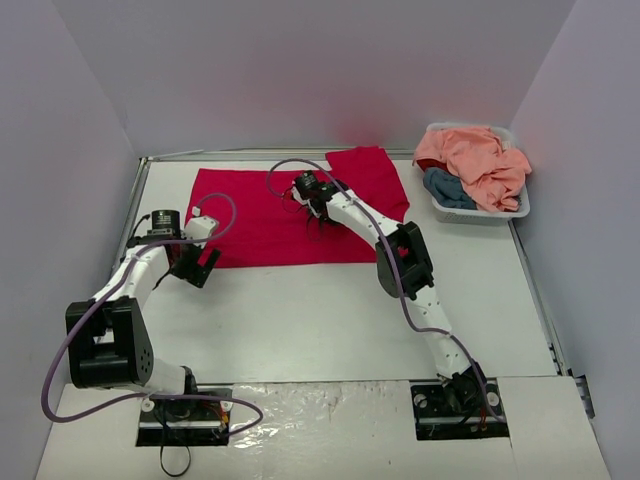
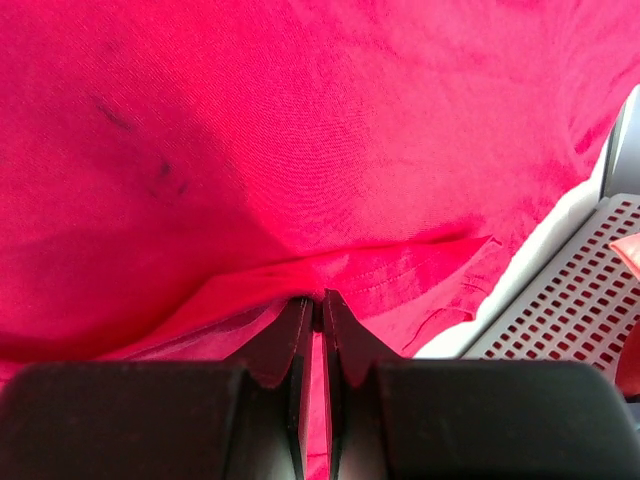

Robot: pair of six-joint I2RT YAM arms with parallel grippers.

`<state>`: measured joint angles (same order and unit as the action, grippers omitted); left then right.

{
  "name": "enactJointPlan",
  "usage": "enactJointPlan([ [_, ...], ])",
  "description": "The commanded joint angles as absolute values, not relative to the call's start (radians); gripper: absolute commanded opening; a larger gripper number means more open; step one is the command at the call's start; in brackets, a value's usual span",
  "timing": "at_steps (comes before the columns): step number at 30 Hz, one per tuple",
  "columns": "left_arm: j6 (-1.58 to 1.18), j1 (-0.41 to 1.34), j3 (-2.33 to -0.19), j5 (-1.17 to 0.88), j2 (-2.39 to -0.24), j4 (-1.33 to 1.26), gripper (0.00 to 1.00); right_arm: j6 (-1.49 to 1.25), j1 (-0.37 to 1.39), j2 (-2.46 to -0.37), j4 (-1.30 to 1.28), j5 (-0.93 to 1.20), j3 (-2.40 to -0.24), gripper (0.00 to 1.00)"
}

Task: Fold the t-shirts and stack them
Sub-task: Fold the flattened tshirt in 1/3 of the way

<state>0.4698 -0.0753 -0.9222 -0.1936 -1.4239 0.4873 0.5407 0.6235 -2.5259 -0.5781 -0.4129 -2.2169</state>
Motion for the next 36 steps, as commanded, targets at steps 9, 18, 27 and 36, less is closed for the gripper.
enactJointPlan([
  [9,0.466,-0.091,-0.925,-0.216,-1.419,0.474,0.94,0.572,0.646,-2.548,-0.534,-0.485,-2.267,0.0],
  [18,0.469,-0.094,-0.922,-0.221,-1.422,0.474,0.94,0.614,0.669,-2.562,-0.483,-0.525,-2.269,0.12],
  [27,0.469,-0.097,-0.917,-0.221,-1.419,0.476,0.94,0.626,0.681,-2.546,-0.44,-0.54,-2.261,0.25],
  [36,0.468,-0.098,-0.913,-0.219,-1.396,0.474,0.94,0.589,0.675,-2.419,-0.425,-0.532,-2.127,0.26],
])
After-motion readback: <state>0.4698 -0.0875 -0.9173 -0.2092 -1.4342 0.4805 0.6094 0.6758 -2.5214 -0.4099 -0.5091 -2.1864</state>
